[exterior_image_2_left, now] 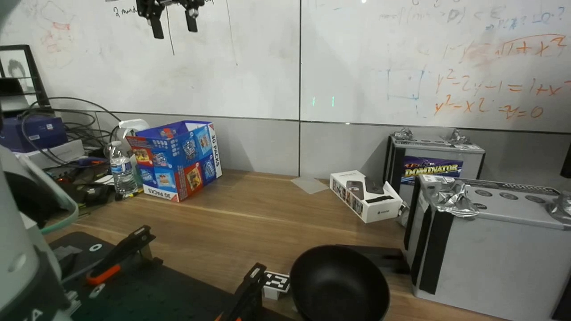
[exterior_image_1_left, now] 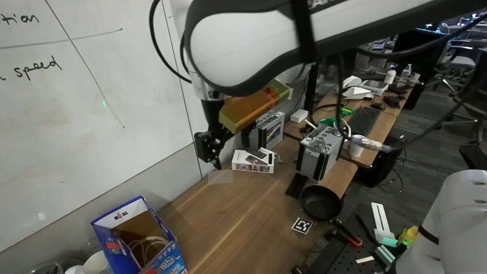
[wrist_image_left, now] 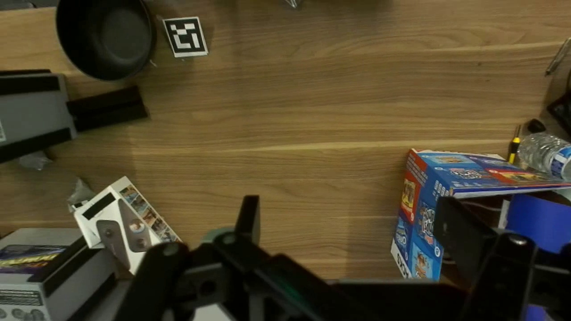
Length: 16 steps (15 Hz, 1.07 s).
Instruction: Put the ropes on the table in the box
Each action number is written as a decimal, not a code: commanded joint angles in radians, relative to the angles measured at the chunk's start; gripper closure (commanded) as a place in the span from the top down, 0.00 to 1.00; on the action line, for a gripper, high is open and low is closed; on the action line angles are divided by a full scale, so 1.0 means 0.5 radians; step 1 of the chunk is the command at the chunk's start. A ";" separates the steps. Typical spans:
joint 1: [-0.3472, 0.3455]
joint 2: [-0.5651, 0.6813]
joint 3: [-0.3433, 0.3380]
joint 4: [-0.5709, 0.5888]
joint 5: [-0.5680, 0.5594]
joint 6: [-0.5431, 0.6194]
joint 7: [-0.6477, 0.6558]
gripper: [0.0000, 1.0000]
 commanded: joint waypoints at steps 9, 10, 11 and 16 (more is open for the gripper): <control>-0.116 -1.128 -0.213 -0.787 0.063 -0.083 -0.301 1.00; -0.141 -1.132 -0.248 -0.811 0.067 -0.085 -0.346 1.00; -0.163 -1.130 -0.274 -0.835 0.072 -0.079 -0.385 1.00; -0.245 -1.106 -0.354 -0.890 0.091 -0.078 -0.517 1.00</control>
